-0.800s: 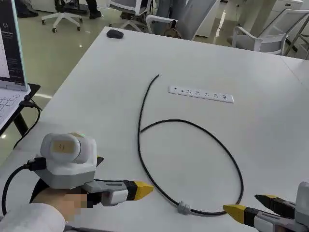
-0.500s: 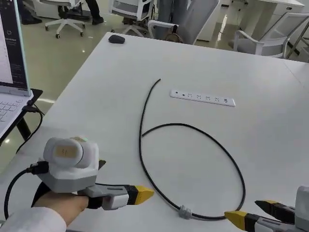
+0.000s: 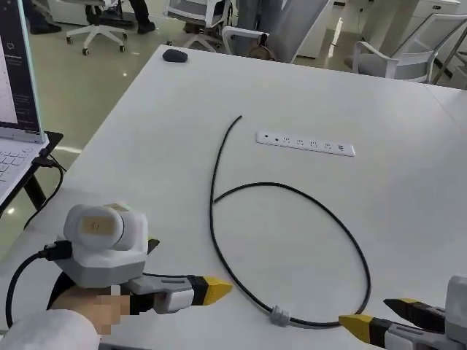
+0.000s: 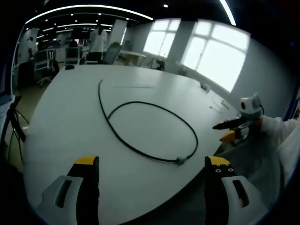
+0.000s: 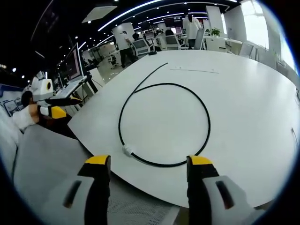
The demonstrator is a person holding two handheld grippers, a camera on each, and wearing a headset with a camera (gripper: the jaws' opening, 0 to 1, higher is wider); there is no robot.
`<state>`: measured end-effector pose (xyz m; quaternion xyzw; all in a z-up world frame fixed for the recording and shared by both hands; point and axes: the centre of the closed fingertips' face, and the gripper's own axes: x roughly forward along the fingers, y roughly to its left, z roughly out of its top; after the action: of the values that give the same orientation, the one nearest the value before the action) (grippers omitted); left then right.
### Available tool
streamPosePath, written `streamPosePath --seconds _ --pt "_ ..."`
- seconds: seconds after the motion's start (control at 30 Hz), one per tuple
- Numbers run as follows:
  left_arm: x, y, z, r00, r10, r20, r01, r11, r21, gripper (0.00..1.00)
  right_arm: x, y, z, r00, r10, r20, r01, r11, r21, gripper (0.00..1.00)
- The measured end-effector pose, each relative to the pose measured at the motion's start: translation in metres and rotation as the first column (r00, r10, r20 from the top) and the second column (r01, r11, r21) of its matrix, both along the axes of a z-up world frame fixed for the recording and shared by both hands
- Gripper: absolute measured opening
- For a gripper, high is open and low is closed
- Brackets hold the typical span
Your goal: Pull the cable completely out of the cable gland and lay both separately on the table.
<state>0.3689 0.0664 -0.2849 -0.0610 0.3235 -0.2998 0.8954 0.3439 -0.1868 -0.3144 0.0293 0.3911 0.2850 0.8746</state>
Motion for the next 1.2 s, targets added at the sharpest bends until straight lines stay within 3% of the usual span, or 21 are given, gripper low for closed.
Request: streamPosePath --seconds 0.3,0.77,0.9,1.1,1.2 --pt "-0.001 -0.001 0.002 1.000 0.001 0.003 -0.001 1.000 -0.004 0.91 -0.002 0.001 0.000 1.000 0.022 0.002 -0.022 1.000 -0.015 0.67" --pt "-0.005 -0.005 -0.004 0.999 -0.030 -0.023 0.030 0.999 0.010 0.90 -0.004 0.006 -0.002 0.998 0.063 -0.002 -0.063 0.998 -0.019 0.66" --pt "-0.007 -0.005 -0.006 0.999 -0.032 -0.034 0.032 0.999 0.012 0.89 -0.006 0.011 -0.005 0.994 0.107 -0.017 -0.107 0.994 -0.026 0.66" --pt "-0.007 -0.005 -0.007 0.999 -0.031 -0.036 0.032 0.999 0.015 0.88 -0.001 0.020 -0.006 0.982 0.187 0.001 -0.186 0.979 -0.088 0.62" --pt "-0.006 -0.005 -0.007 0.999 -0.032 -0.035 0.033 0.999 0.015 0.88 0.005 0.030 -0.006 0.978 0.208 0.014 -0.206 0.974 -0.094 0.59"
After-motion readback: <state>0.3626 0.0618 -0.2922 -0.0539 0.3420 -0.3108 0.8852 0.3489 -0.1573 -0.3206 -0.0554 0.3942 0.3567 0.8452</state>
